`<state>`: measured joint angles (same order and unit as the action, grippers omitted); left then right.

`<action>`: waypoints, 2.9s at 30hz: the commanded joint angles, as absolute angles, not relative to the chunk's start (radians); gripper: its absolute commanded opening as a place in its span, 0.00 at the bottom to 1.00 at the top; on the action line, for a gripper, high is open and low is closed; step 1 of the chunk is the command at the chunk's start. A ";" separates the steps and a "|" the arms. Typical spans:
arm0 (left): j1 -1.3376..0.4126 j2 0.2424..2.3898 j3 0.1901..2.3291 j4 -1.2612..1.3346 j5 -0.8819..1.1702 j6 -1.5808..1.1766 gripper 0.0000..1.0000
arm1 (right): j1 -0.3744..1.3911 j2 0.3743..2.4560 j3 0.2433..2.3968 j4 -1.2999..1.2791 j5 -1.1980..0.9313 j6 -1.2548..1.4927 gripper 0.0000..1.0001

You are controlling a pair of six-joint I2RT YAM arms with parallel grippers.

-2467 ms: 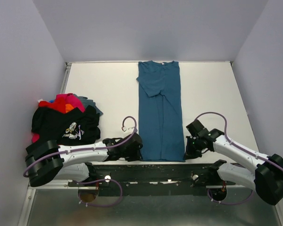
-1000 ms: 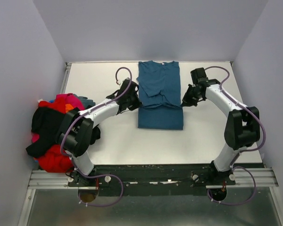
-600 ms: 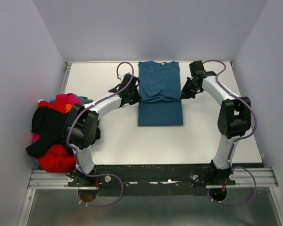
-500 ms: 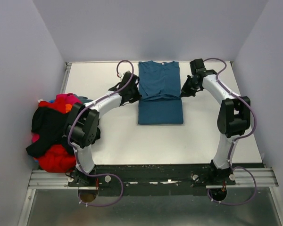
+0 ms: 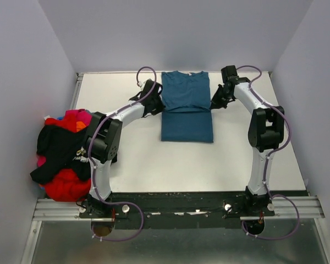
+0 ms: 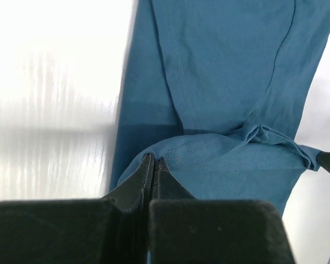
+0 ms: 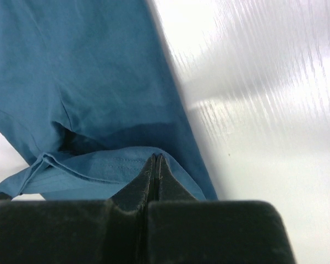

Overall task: Fold and stack the t-shirts
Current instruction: Fold the folded rectangular tshirt in 1/3 of the way, then grab one side of the 2/3 rectangular tshirt with both arms

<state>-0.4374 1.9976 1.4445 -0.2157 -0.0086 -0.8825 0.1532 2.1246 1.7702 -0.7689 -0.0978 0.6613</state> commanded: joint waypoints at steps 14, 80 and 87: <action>-0.437 1.780 1.264 -0.107 0.020 -0.833 0.73 | 0.133 1.780 1.377 -0.582 -0.120 0.649 0.63; -0.584 1.813 0.919 -0.060 0.018 -0.902 0.06 | 0.146 1.663 0.960 -0.440 -0.249 0.620 0.01; -0.587 1.698 0.910 -0.136 -0.034 -0.864 0.00 | 0.144 1.577 0.927 -0.466 -0.259 0.598 0.01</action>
<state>-0.5797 1.7592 0.9264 -0.0212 0.0277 -0.9012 0.1429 1.6581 0.9535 -0.4431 -0.2417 0.6235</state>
